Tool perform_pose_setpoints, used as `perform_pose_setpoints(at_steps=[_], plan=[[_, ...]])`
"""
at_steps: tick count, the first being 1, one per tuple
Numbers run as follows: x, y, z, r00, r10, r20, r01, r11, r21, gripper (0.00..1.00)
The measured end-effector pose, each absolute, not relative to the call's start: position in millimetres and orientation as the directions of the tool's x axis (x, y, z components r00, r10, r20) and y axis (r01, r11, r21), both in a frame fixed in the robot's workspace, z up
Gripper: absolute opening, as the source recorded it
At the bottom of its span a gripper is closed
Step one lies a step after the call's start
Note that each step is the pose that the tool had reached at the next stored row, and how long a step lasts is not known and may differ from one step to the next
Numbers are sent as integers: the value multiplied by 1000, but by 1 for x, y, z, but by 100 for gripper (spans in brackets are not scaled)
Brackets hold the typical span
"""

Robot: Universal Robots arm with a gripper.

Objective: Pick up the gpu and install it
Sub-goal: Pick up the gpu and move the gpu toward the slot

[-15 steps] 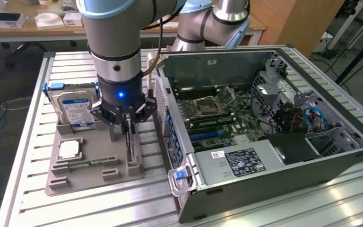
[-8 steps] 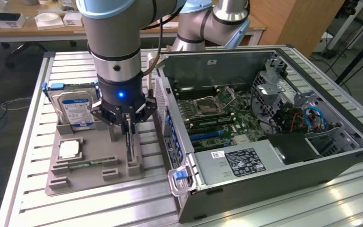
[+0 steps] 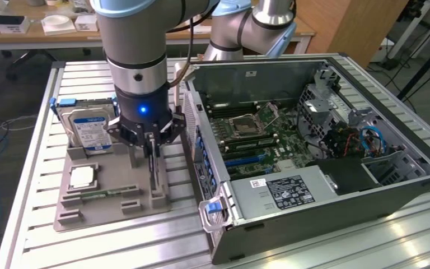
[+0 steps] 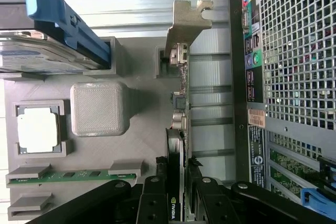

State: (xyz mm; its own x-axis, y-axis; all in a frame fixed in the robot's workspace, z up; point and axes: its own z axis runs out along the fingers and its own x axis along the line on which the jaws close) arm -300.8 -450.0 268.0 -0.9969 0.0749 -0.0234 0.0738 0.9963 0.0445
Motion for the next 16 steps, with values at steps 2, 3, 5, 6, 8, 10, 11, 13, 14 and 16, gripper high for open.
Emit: perform_pose_setpoints(at_steps=[2,3,5,6,8,10,11,13,14,16], plan=[[-301,-450,271,-997,75,-23,74,996,45,26],[-301,-450,272,-997,75,-23,74,996,45,26],[-301,-450,276,-997,75,-23,74,996,45,26],[-301,-450,277,-997,75,-23,74,996,45,26],[-301,-450,280,-997,75,-23,74,996,45,26],[-301,-450,284,-997,75,-23,74,996,45,26],[-301,-450,286,-997,75,-23,74,996,45,26],[-301,-450,289,-997,75,-23,74,996,45,26],[-301,-450,291,-997,75,-23,74,996,45,26],[-301,-450,294,-997,75,-23,74,996,45,26]])
